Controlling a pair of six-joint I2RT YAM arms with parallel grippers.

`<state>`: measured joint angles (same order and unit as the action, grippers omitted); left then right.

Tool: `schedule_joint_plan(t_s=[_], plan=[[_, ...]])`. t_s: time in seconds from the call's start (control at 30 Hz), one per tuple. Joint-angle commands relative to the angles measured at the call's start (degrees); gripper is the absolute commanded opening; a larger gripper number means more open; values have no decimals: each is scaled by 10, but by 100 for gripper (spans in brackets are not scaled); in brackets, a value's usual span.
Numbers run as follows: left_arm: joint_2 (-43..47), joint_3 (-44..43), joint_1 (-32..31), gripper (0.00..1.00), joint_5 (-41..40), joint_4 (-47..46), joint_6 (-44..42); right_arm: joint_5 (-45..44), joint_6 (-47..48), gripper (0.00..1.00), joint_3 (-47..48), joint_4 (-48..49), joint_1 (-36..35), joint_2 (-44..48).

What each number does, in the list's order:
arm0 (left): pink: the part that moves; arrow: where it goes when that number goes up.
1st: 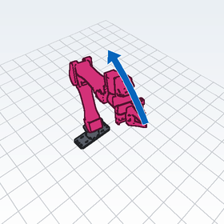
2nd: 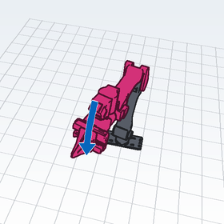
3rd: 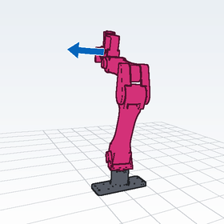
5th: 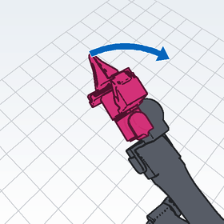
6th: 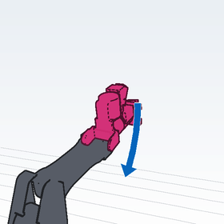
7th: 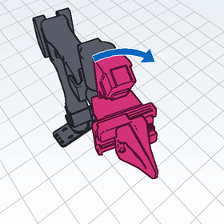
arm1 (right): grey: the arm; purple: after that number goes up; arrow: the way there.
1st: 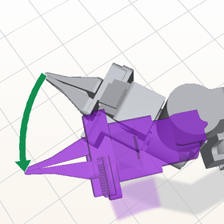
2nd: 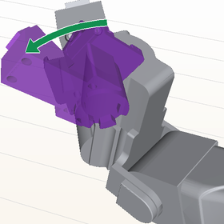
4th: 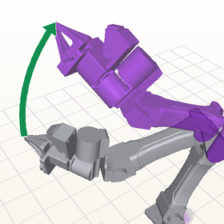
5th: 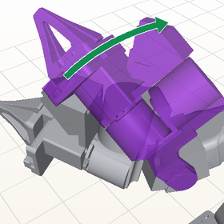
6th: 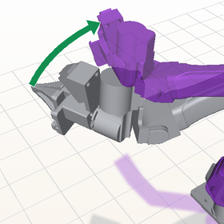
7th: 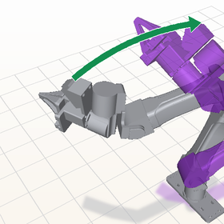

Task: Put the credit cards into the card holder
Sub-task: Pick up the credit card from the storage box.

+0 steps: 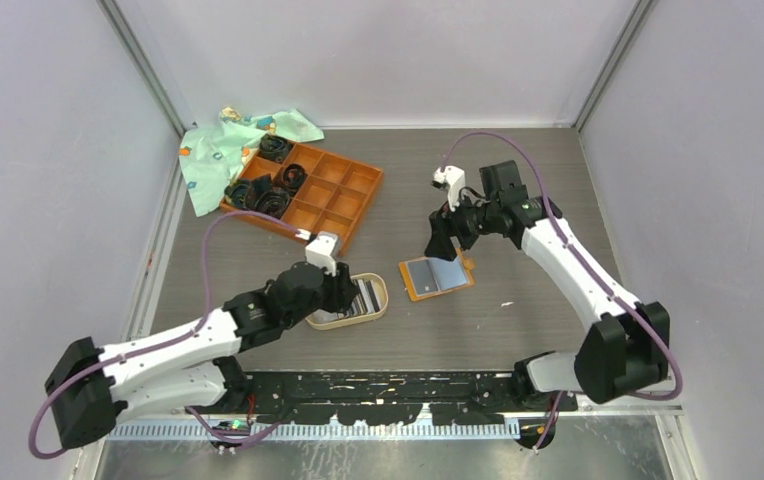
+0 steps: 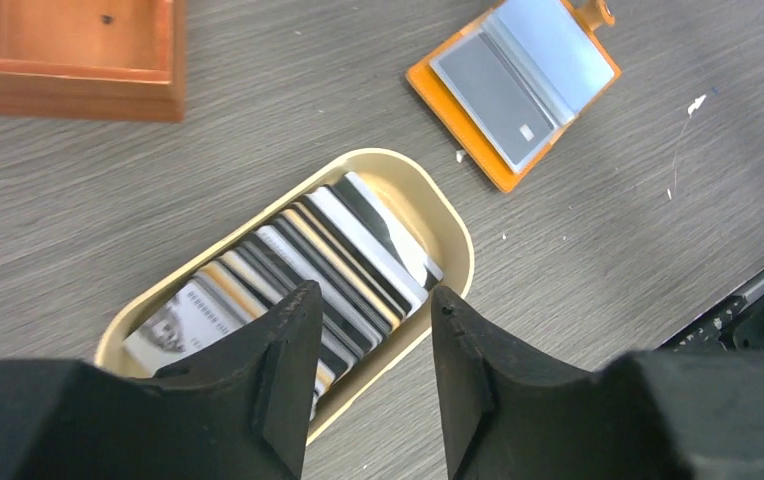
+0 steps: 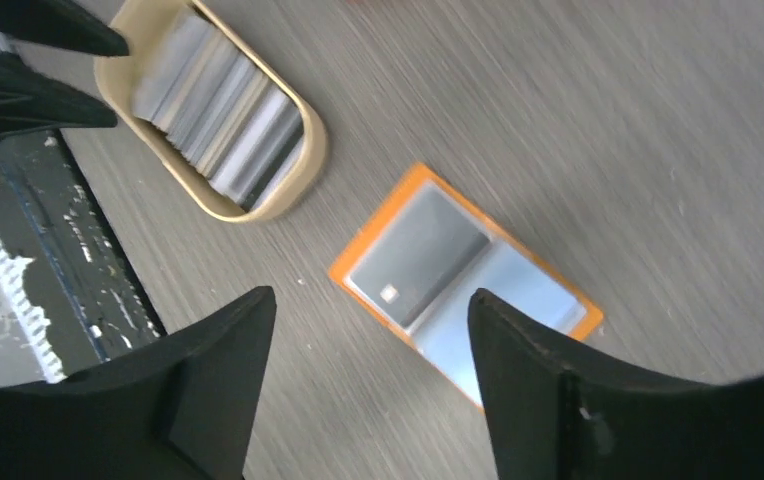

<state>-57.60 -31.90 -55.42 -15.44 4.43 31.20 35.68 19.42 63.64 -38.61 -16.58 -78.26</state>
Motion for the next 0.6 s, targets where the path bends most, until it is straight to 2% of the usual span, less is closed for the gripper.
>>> schedule_joint_plan(t_s=[0.0, 0.07, 0.1, 0.23, 0.3, 0.43, 0.57], plan=[[78, 12, 3, 50, -62, 52, 12, 110, 22, 83, -3, 97, -17, 30], [117, 26, 3, 57, -83, 81, 28, 168, -19, 84, 17, 113, -30, 12], [137, 37, 3, 60, -92, 92, 38, 169, -29, 83, 25, 113, -47, 4], [232, 82, 4, 69, -127, 134, 87, 107, -95, 82, -11, 178, -138, -11], [291, 109, 4, 73, -141, 151, 109, 101, -162, 78, -37, 234, -155, -24], [386, 149, 4, 75, -169, 179, 142, 72, -231, 75, -53, 276, -198, -55], [429, 162, 5, 74, -198, 210, 154, 33, -280, 72, -42, 289, -238, -101]])
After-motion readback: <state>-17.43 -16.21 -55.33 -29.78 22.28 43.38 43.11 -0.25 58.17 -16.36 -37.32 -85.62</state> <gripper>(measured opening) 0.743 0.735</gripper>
